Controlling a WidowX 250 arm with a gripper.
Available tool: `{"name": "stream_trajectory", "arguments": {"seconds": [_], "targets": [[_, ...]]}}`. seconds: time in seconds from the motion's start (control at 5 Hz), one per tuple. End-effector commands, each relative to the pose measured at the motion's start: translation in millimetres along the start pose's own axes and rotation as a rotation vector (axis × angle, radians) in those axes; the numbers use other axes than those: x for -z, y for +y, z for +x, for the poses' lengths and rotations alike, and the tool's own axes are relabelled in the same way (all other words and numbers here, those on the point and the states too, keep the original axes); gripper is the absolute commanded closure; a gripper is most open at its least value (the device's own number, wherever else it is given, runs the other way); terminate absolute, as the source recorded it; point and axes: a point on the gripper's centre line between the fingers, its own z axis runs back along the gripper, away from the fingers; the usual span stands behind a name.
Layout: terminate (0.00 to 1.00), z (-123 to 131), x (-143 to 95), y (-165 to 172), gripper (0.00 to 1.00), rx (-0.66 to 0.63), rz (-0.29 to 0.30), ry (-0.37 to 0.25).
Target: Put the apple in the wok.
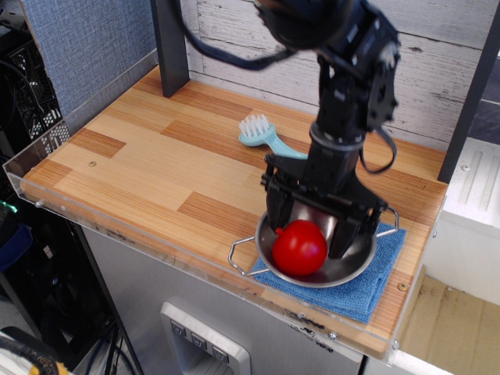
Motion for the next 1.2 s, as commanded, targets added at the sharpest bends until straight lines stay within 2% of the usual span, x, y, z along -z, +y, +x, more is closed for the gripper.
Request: {"name": "stream_trajectory", "arguments": {"seconds": [0.0, 0.2, 0.4, 0.6, 0.8, 1.0], "targets": [[0.0, 0.5, -64.4, 31.9, 0.0, -0.043, -0.11, -0.174], [0.0, 10.0, -78.7, 58.6, 0.0, -0.109, -0.12, -0.193], [0.0, 24.5, -79.5, 76.4, 0.0, -0.149, -0.077, -0.197], [0.0, 39.1, -79.7, 80.9, 0.0, -0.082, -0.018, -0.196], [0.0, 39.1, -79.7, 80.9, 0.0, -0.082, -0.018, -0.196], [1.0, 39.1, -79.7, 80.9, 0.0, -0.082, -0.018, -0.196]]}}
